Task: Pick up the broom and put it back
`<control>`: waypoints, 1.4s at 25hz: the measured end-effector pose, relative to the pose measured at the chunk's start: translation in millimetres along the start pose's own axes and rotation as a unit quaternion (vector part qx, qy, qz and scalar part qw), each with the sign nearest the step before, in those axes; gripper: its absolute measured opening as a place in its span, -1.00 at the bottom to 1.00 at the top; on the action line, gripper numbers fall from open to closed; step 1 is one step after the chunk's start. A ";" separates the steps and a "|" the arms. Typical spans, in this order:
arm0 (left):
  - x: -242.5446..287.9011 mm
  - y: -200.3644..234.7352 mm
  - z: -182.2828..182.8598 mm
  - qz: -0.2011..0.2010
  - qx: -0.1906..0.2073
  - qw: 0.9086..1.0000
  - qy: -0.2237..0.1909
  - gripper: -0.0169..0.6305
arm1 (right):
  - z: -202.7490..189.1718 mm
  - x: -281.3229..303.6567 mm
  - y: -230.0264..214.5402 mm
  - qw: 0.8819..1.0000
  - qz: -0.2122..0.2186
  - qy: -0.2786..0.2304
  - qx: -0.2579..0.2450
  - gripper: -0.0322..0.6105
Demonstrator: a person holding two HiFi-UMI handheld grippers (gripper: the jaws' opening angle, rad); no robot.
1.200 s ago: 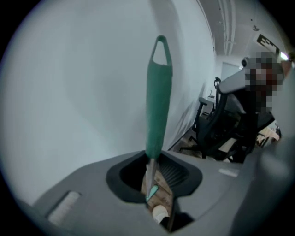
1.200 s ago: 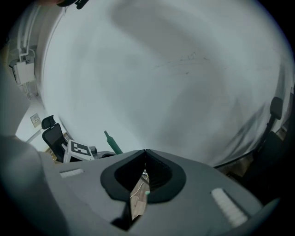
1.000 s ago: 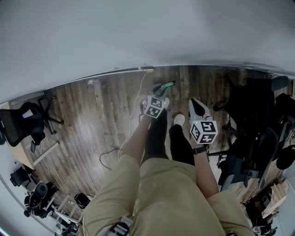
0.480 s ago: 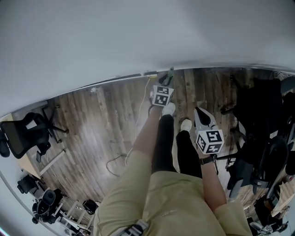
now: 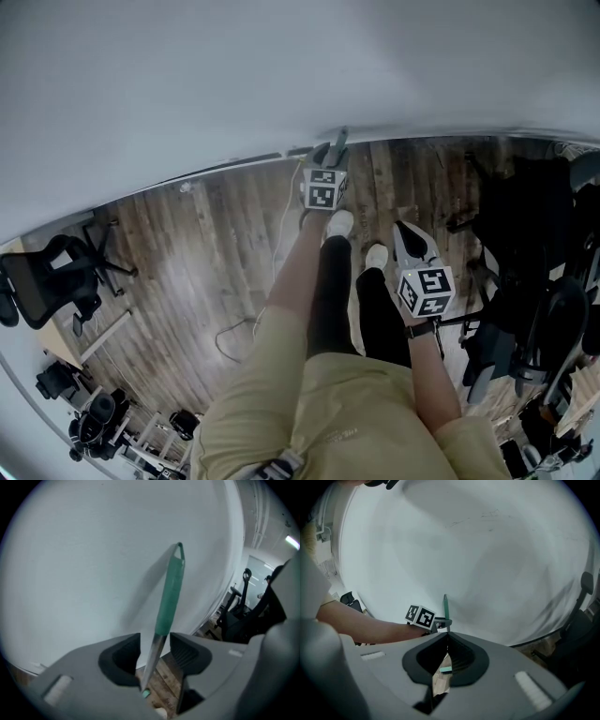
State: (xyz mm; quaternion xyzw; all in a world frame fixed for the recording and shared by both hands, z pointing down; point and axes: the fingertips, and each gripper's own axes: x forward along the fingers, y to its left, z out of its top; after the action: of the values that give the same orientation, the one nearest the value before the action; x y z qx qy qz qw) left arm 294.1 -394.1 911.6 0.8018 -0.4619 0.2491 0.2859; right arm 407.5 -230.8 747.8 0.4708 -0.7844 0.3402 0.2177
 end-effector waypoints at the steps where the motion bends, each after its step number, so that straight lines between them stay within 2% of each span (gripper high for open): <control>1: -0.5 -0.5 -0.1 -0.001 -0.001 1.000 0.000 -0.32 | 1.6 -0.1 -0.5 1.000 0.000 -0.002 -0.001 -0.88; 8: -4.3 -6.6 -1.6 -0.009 0.008 1.000 0.003 -0.24 | -1.6 -3.2 -2.5 1.000 0.000 -0.002 0.001 -0.88; 12: -13.0 -8.0 1.1 0.007 0.005 1.000 0.002 -0.13 | -2.7 -9.2 -5.3 1.000 0.000 -0.003 0.002 -0.88; 18: -78.1 -12.0 27.0 0.041 -0.005 0.999 -0.020 -0.12 | 28.3 -27.5 2.5 0.999 0.002 -0.034 0.000 -0.88; 20: -113.0 -18.5 44.8 0.055 0.009 0.998 -0.038 -0.13 | 47.9 -37.5 9.2 0.998 0.005 -0.055 -0.006 -0.88; 24: -183.2 -52.4 90.8 0.072 0.038 0.993 -0.088 -0.37 | 93.9 -65.4 16.4 0.995 0.007 -0.100 -0.023 -0.88; 27: -232.4 -88.9 132.0 0.071 0.054 0.987 -0.136 -0.49 | 129.2 -91.3 25.9 0.990 0.012 -0.136 -0.041 -0.88; 31: -289.0 -138.2 184.1 0.060 0.051 0.980 -0.183 -0.63 | 163.6 -131.2 43.2 0.981 0.024 -0.181 -0.061 -0.88; 35: -344.4 -167.4 232.2 0.069 0.058 0.969 -0.230 -0.79 | 201.3 -170.2 64.6 0.970 0.031 -0.222 -0.091 -0.88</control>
State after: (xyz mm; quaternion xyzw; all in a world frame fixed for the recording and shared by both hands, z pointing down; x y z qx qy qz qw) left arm 318.7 -279.4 479.4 0.8191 -0.5540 0.1037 0.1074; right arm 424.6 -258.0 478.4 0.4882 -0.8550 0.1610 0.0688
